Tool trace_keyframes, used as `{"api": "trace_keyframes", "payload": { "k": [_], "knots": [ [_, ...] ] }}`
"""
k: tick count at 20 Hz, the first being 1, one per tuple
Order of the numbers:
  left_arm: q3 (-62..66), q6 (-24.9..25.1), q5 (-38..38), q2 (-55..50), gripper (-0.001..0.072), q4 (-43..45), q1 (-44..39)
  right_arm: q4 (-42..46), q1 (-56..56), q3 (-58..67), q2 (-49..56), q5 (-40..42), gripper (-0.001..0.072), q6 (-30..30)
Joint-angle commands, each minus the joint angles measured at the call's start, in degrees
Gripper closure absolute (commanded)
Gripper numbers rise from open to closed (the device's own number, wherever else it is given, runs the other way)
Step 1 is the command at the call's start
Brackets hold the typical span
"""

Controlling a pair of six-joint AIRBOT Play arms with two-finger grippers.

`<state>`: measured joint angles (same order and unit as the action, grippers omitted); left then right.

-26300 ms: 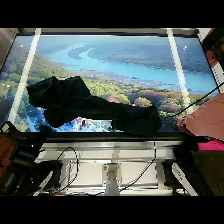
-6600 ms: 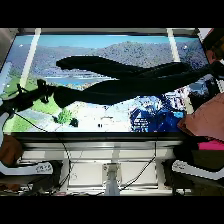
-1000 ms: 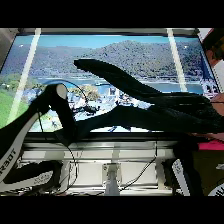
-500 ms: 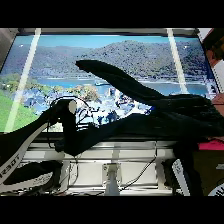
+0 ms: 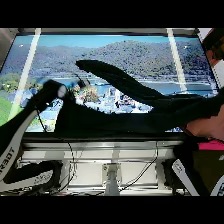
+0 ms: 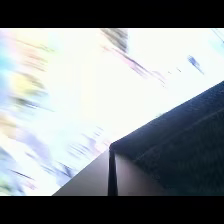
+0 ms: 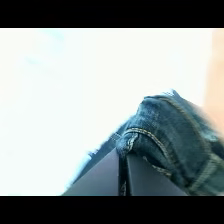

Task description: Fold the clothes and pants, and hang the long-sleeved shirts on hangers.

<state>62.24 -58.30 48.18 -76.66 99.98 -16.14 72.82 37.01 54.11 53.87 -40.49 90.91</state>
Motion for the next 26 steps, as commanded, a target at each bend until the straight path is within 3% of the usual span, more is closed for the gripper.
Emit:
{"api": "trace_keyframes", "payload": {
  "k": [1,4,6,9,11,14,20,24,26],
  "knots": [
    [6.4,-16.5,-29.0,0.1,0.0689,2.4,7.8,-11.4,-5.8,7.6,7.8,10.3,0.0689,1.4],
    [11.5,-20.5,-41.6,0.8,0.0689,2.3,12.7,-10.5,-10.7,23.6,14.7,12.3,0.0689,1.4],
    [16.6,-22.1,-45.2,1.1,0.0690,-1.0,15.3,-9.6,-11.6,36.2,19.7,10.5,0.0689,1.4],
    [19.2,-22.1,-41.9,3.2,0.0689,-2.7,16.9,-5.9,-11.5,44.0,21.3,5.4,0.0688,1.0],
    [19.1,-22.1,-31.3,4.5,0.0689,-2.7,17.0,2.2,-11.5,42.9,19.7,-0.6,0.0689,0.7],
    [13.4,-21.8,-20.6,4.7,0.0689,-3.3,16.9,7.5,-10.4,32.3,15.1,-3.1,0.0689,-1.0],
    [-11.4,-21.9,-23.9,10.9,0.0689,-7.8,16.9,4.7,-1.3,-9.2,-5.0,9.9,0.0690,-0.1],
    [-16.9,-21.8,-20.6,18.3,0.0689,-13.7,16.9,5.4,3.8,-15.8,-15.9,0.6,0.0689,-0.1],
    [-16.9,-21.9,-11.0,21.6,0.0689,-16.0,16.9,7.4,6.3,-15.5,-20.4,-6.9,0.0689,-0.1]
  ]
}}
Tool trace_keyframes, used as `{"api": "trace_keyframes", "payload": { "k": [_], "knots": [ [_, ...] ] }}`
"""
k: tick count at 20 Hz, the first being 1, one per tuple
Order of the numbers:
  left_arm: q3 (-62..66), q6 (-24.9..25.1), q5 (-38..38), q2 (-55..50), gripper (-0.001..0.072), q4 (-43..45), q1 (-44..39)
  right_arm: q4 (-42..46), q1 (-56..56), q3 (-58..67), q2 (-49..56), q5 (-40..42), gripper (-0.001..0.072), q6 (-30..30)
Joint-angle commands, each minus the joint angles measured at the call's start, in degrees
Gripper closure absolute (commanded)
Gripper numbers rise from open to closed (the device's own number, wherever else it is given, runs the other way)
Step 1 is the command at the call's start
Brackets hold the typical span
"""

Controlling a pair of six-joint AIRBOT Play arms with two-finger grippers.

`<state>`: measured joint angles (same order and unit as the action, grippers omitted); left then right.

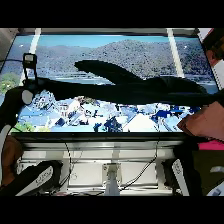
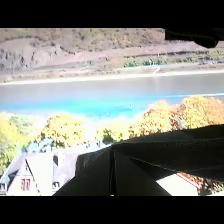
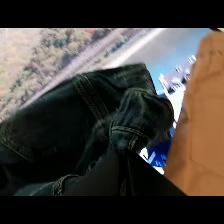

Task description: Fold the clothes and pants, and hang the long-sleeved shirts on hangers.

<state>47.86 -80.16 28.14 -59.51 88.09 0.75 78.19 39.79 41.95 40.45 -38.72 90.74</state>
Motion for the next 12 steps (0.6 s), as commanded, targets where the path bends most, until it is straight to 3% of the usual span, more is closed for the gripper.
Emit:
{"api": "trace_keyframes", "payload": {
  "k": [1,3,5,9,12],
  "knots": [
    [-2.5,0.0,15.8,5.9,0.0689,-5.4,0.0,3.7,4.9,-3.2,-9.0,-13.4,0.0688,0.0],
    [-2.5,0.0,28.5,8.1,0.0689,-10.3,0.0,7.8,5.9,-3.0,-12.0,-19.1,0.0688,0.2],
    [-2.5,0.0,35.6,8.5,0.0689,-12.5,0.0,11.2,5.9,-2.8,-13.2,-21.3,0.0688,-0.6],
    [-2.5,-2.1,45.1,7.7,0.0689,-6.5,0.0,24.8,5.9,-1.2,-12.3,-39.9,0.0688,-6.1],
    [-2.5,-3.7,54.8,6.6,0.0689,-4.7,0.0,28.6,5.9,-1.2,-12.3,-42.8,0.0687,-6.0]
  ]
}}
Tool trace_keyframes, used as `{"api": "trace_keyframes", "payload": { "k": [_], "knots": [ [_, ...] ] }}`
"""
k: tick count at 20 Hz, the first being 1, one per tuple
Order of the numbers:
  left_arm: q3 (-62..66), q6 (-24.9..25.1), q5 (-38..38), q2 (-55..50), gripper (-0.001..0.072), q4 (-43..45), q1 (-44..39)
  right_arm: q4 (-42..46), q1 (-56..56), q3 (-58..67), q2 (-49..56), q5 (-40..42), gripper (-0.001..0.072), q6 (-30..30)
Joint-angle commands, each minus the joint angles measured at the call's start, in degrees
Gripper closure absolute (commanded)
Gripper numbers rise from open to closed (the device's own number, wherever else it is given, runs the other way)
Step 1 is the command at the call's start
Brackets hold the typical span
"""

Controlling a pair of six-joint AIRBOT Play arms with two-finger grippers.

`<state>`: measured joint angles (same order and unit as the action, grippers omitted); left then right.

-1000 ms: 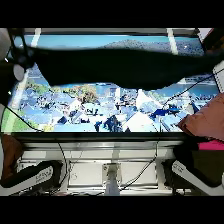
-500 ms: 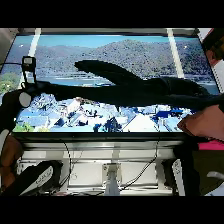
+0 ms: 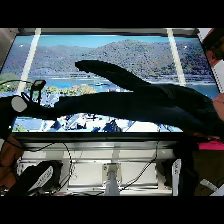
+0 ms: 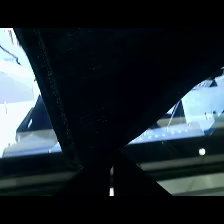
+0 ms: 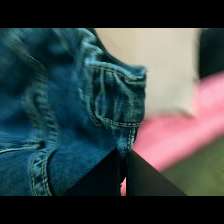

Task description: Fold the clothes and pants, and hang the long-sleeved shirts on hangers.

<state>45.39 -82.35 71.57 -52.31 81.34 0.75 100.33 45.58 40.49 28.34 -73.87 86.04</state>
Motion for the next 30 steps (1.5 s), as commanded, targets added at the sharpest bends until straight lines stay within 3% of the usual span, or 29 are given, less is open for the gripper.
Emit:
{"api": "trace_keyframes", "payload": {
  "k": [1,2,3,4,5,6,8,10,13,15,20,24,30],
  "knots": [
    [0.0,-1.5,14.4,-1.2,0.0689,2.0,0.0,5.9,0.1,0.2,-0.2,-7.6,0.0687,-1.3],
    [0.0,-1.5,16.5,-1.7,0.0688,2.6,0.0,5.8,0.1,0.2,-0.2,-7.3,0.0674,-1.3],
    [0.0,-1.5,16.7,-2.0,0.0677,3.6,0.0,5.9,0.1,0.2,-0.2,-6.5,0.0539,-1.3],
    [0.0,-1.5,16.5,-2.2,0.0620,4.2,0.0,5.8,0.1,0.2,-0.2,-5.8,0.0254,-1.2],
    [0.0,-1.5,15.6,-2.3,0.0403,4.2,0.1,5.8,0.1,0.2,-0.2,-5.1,0.0081,-1.2],
    [0.0,-1.7,14.1,-2.2,0.0196,4.2,0.0,5.8,0.1,0.2,-0.2,-4.5,0.0069,-1.2],
    [0.0,-2.6,10.4,-2.2,0.0127,3.9,0.0,5.8,0.1,0.2,-0.2,-2.8,0.0069,-1.1],
    [0.5,-4.0,8.2,-2.2,0.0128,3.0,0.0,5.8,0.1,0.2,-0.2,3.0,0.0070,0.4],
    [4.0,-4.2,7.9,-2.2,0.0129,2.8,0.1,5.8,0.2,1.5,1.5,18.7,0.0105,9.1],
    [7.6,-4.3,6.7,-2.2,0.0129,5.6,0.1,3.1,0.2,4.6,7.7,22.2,0.0105,11.0],
    [10.9,-4.3,-4.0,-2.2,0.0131,7.1,0.0,-19.9,0.2,18.2,34.0,17.7,0.0103,2.7],
    [10.9,-4.3,-4.9,-2.2,0.0131,7.1,0.0,-36.4,0.2,31.6,51.2,11.3,0.0105,-1.7],
    [10.9,-4.3,-5.0,-2.2,0.0132,7.1,0.0,-41.0,6.7,39.0,61.4,1.4,0.0112,-1.2]
  ]
}}
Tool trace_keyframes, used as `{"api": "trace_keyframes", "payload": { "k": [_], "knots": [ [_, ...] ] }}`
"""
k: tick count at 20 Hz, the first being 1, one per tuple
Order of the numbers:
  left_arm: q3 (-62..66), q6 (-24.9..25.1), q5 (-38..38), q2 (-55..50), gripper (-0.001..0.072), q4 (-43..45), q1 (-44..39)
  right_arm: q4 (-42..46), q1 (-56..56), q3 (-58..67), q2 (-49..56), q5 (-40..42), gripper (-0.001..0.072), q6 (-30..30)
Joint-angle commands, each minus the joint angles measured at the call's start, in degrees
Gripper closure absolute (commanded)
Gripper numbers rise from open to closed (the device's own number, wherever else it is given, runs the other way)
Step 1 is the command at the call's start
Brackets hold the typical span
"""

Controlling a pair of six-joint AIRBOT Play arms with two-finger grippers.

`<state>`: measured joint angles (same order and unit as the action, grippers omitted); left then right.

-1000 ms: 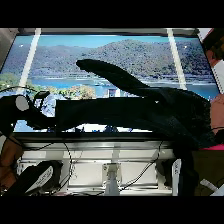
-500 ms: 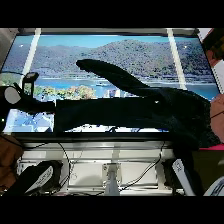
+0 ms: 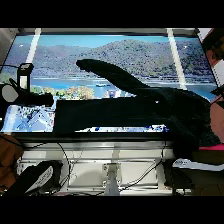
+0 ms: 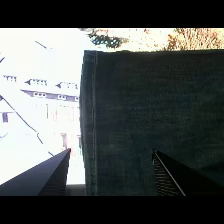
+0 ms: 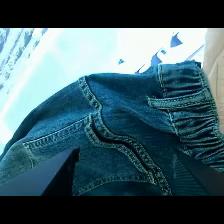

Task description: Fold the clothes and pants, and hang the long-sleeved shirts on hangers.

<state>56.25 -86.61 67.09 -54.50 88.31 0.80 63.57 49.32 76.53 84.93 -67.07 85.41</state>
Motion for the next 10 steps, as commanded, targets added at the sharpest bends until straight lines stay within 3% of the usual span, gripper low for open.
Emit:
{"api": "trace_keyframes", "payload": {
  "k": [1,4,10],
  "knots": [
    [0.1,0.0,-0.5,0.0,0.0131,0.2,0.0,-4.2,4.2,2.9,5.4,-5.9,0.0112,-0.6],
    [0.1,0.0,-0.5,0.0,0.0131,0.2,0.0,-1.8,6.5,2.9,5.9,-5.1,0.0170,-0.6],
    [0.1,0.0,-0.5,0.0,0.0132,-0.1,0.0,0.5,6.9,2.9,10.4,-5.8,0.0147,-1.2]
  ]
}}
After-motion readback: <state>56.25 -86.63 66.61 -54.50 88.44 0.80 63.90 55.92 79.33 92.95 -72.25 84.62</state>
